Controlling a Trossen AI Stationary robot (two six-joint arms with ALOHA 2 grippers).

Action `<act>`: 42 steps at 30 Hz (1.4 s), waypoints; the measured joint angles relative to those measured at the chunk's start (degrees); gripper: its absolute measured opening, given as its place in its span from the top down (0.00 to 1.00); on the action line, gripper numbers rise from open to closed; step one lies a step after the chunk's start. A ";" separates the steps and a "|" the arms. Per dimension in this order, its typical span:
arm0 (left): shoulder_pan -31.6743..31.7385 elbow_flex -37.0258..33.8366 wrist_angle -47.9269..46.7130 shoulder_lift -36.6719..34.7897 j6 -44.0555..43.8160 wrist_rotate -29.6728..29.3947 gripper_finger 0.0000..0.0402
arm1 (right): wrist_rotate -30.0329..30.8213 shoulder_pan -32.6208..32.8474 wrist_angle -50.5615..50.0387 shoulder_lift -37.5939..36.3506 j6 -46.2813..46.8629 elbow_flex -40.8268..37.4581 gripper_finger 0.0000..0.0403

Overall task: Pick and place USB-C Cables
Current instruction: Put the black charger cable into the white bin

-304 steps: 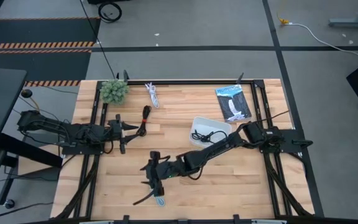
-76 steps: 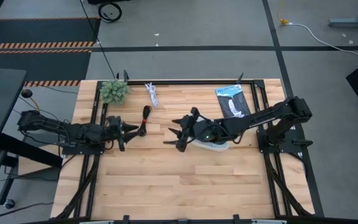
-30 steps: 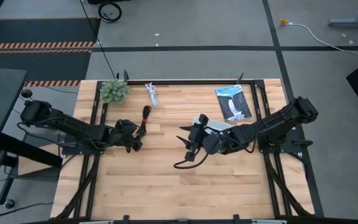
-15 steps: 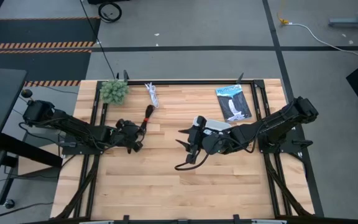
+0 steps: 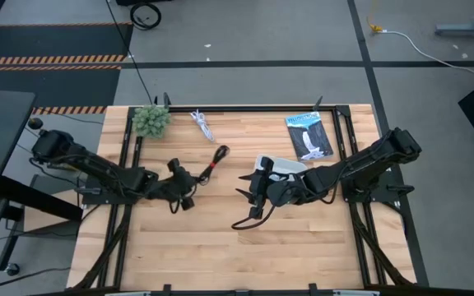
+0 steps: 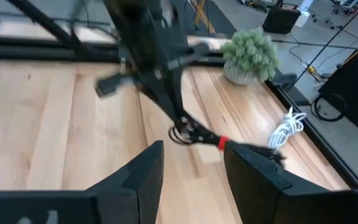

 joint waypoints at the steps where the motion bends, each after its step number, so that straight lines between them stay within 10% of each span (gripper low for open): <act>1: -0.88 0.77 0.84 0.00 0.84 -0.90 0.92 | 0.00 -0.01 -0.01 0.02 -0.14 -0.48 0.57; 11: -3.00 5.54 11.31 0.00 8.84 2.79 0.92 | 6.17 4.73 1.30 2.95 -2.26 -1.52 0.57; 27: 0.42 5.55 19.53 0.00 0.61 14.67 0.91 | 37.49 9.72 18.51 20.17 -42.71 2.20 0.49; 42: -1.56 5.55 20.22 0.00 -2.11 17.44 0.90 | 34.17 5.72 21.57 21.64 -46.99 2.15 0.33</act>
